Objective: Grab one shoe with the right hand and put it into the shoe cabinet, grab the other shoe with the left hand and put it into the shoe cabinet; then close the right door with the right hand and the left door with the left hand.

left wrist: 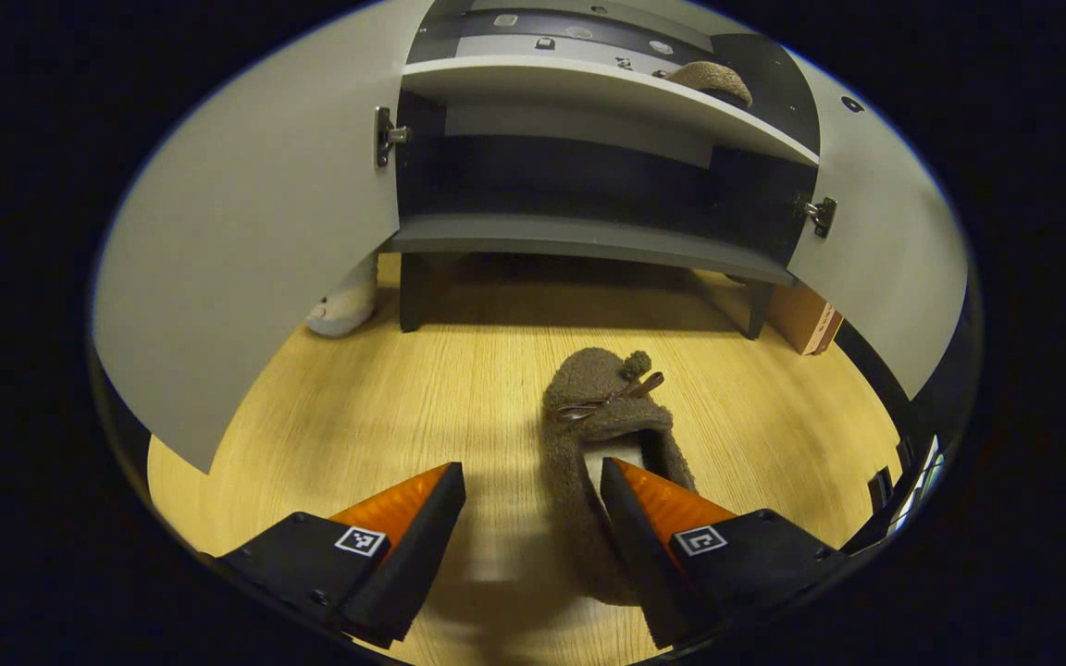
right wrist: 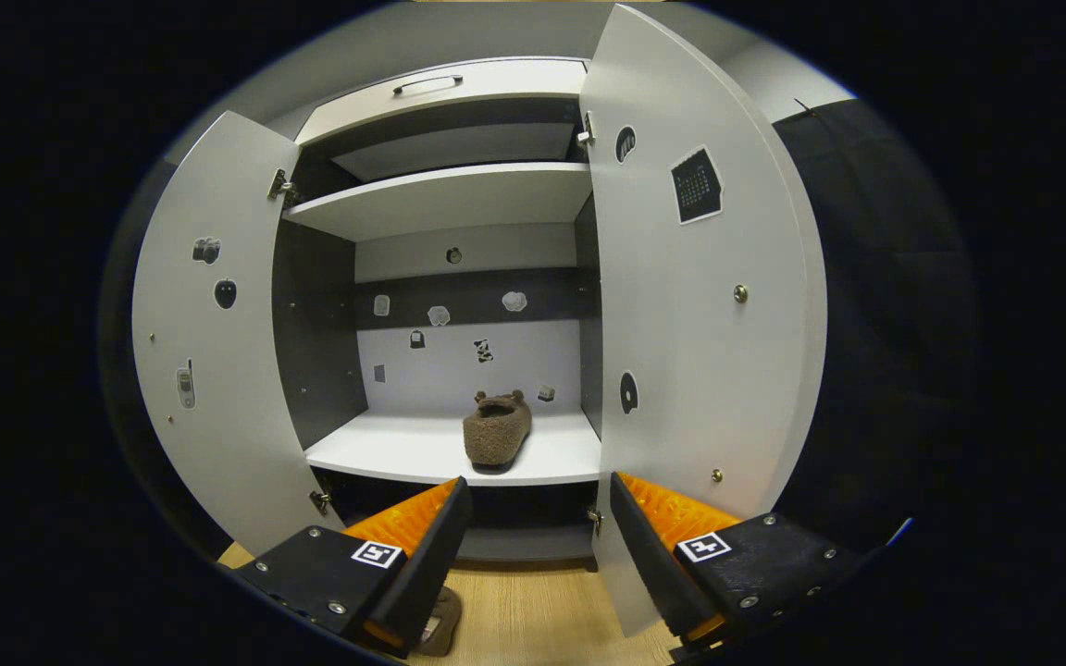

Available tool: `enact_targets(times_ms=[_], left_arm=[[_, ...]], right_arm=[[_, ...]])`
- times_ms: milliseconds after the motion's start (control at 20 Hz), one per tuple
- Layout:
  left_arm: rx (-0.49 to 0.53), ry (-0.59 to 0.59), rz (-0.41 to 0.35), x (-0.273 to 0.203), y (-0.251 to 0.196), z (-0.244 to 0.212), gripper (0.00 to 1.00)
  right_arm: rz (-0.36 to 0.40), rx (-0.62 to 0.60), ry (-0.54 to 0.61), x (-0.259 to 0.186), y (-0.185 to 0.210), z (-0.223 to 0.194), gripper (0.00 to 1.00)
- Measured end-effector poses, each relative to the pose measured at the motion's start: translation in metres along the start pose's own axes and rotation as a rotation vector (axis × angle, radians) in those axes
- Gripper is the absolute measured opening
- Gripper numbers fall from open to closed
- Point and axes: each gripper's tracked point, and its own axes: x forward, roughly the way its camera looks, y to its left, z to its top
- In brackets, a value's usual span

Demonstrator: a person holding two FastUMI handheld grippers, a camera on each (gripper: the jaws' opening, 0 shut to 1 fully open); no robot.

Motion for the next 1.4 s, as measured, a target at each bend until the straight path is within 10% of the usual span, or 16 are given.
enact_targets(times_ms=[200,500,1400], left_arm=[[-0.013,0.04,-0.061,0.019,-0.015,-0.009,0.8],[0.058,0.143,-0.051,0.024,-0.017,-0.015,0.07],[-0.048,-0.092,-0.176,-0.138,-0.023,0.186,0.07]], right_arm=[[-0.017,0.012,0.0,-0.002,-0.007,-0.002,0.93],[-0.022,0.024,-0.007,-0.006,-0.011,-0.001,0.93],[0.06,-0.014,-0.037,-0.024,0.012,-0.001,0.93]])
